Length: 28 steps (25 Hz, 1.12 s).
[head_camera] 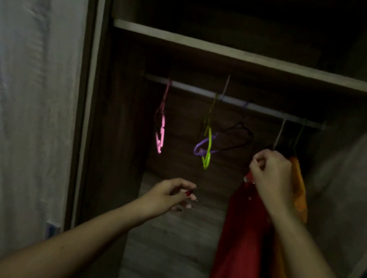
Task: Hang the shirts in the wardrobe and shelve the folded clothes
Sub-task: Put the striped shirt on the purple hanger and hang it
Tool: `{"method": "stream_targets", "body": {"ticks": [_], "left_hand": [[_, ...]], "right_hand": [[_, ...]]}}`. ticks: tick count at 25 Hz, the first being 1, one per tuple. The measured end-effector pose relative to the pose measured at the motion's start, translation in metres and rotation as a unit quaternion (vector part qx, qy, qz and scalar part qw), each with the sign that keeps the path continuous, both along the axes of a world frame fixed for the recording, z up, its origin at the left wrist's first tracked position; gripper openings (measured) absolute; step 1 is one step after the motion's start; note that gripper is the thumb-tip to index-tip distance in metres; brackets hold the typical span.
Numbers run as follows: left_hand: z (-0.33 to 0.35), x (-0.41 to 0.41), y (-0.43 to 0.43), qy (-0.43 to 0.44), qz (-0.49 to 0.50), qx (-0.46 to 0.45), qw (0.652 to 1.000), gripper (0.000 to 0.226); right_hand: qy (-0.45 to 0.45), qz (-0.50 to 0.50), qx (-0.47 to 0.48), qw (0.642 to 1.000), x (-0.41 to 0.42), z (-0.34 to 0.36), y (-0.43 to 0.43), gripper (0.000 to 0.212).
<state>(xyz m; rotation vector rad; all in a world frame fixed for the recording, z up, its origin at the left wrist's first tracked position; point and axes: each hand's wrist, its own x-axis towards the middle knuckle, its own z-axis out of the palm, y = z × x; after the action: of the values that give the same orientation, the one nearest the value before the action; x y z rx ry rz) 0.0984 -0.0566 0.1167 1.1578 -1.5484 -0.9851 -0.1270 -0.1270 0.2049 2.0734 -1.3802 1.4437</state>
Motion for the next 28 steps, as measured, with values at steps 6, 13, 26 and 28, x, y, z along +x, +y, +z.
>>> {"method": "stream_targets", "body": {"ticks": [6,13,26,28], "left_hand": [[-0.024,0.065,0.052,0.031,0.123,-0.065,0.990,0.022],[-0.081,0.236,0.207,0.093,0.310,0.013,0.946,0.022],[-0.182,0.595,0.523,-0.138,0.782,0.127,0.595,0.021],[-0.195,0.619,0.527,-0.143,0.753,0.198,0.611,0.030]], "right_hand": [[0.005,0.310,0.025,0.950,0.113,-0.038,0.058,0.010],[0.142,0.561,0.206,0.789,0.297,-0.106,0.142,0.015],[0.158,0.618,0.450,0.625,0.708,-0.204,0.344,0.011],[0.141,0.576,0.510,0.623,0.742,-0.220,0.360,0.012]]}}
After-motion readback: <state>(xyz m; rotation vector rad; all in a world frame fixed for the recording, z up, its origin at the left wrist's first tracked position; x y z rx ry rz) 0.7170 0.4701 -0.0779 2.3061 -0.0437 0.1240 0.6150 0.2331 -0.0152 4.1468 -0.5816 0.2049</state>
